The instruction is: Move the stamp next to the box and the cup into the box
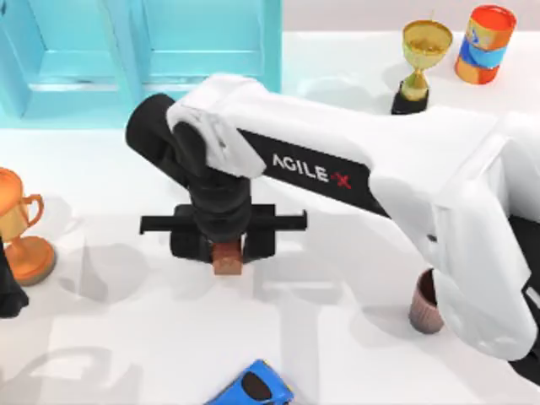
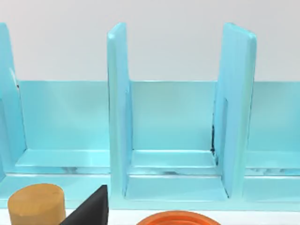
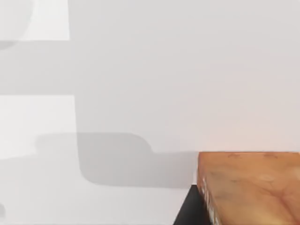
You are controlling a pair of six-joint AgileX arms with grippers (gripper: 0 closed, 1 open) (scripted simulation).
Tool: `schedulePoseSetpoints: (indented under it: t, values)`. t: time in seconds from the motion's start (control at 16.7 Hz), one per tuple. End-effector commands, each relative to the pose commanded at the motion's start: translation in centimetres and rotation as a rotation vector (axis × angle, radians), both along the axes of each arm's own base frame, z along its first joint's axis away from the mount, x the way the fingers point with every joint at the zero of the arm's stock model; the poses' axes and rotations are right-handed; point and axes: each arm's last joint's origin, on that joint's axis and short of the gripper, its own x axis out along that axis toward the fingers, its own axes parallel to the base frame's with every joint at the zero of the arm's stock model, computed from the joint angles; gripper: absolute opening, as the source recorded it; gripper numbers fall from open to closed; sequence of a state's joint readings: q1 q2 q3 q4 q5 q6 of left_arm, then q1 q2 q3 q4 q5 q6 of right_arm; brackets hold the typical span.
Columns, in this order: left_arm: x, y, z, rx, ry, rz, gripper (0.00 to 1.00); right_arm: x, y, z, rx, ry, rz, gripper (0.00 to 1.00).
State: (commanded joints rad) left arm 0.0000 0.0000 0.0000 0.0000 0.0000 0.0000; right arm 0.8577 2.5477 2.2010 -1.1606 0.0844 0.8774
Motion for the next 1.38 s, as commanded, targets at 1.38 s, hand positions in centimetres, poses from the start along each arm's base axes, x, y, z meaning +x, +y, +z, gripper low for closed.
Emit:
schedulePoseSetpoints:
  t: [1.38]
  values:
    - [0.0,0.0,0.0,0.000,0.000,0.000,1.00,2.3,-21.0,11.3,-0.001,0.003,0.002,0.00]
